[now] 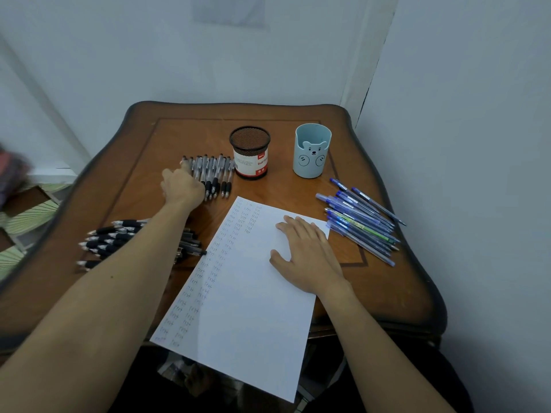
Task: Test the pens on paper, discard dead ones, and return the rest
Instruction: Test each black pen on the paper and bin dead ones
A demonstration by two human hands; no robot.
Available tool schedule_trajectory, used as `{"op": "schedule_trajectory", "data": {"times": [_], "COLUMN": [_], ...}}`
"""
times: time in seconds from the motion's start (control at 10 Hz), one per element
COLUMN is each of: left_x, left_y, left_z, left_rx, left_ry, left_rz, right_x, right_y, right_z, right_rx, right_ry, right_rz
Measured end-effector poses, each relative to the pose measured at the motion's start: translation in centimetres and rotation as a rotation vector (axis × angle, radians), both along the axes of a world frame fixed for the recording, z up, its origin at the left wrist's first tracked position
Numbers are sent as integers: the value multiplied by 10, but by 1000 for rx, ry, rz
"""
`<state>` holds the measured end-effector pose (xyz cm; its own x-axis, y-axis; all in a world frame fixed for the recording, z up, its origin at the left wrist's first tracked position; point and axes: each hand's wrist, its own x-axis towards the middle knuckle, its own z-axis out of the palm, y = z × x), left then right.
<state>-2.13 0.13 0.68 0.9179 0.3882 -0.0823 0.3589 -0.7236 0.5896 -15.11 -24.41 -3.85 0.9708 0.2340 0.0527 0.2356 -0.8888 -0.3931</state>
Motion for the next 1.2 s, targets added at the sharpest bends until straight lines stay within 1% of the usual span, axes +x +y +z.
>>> {"op": "schedule_trajectory", "data": {"times": [0.1, 0.2, 0.3, 0.4, 0.5, 0.6, 0.7, 0.8, 0.9, 1.0, 1.1, 1.2], "left_x": [-8, -17, -28, -43, -57, -66, -72, -73, -68, -65, -67, -70], "left_y": [4, 6, 14, 22, 27, 34, 35, 35, 35, 31, 28, 24], "left_z": [2, 6, 4, 2, 3, 0, 1, 2, -1, -1, -2, -4], "left_rx": [-9, -17, 51, 150, 374, 392, 285, 266, 375, 440, 412, 356], "left_ry": [-45, -109, -161, -79, 62, 125, 121, 97, 122, 132, 119, 12], "left_rz": [-45, -32, -115, -192, -179, -158, -138, -74, -49, -89, -106, -135], "right_x": [-1, -1, -2, -2, -2, -1, -2, -2, -2, -2, -2, -3], "right_y": [0, 0, 0, 0, 0, 1, 1, 1, 1, 2, 2, 1], "right_z": [0, 1, 1, 1, 1, 1, 1, 1, 1, 2, 2, 2], "right_rx": [-2, 1, 8, 3, 4, -2, 8, 6, 3, 5, 2, 4], "right_ry": [2, -2, -4, -8, -7, -7, -11, -16, -14, -9, -7, -13], "right_rz": [-1, 1, -1, 0, -3, -4, -4, -5, -7, -6, -7, -7]}}
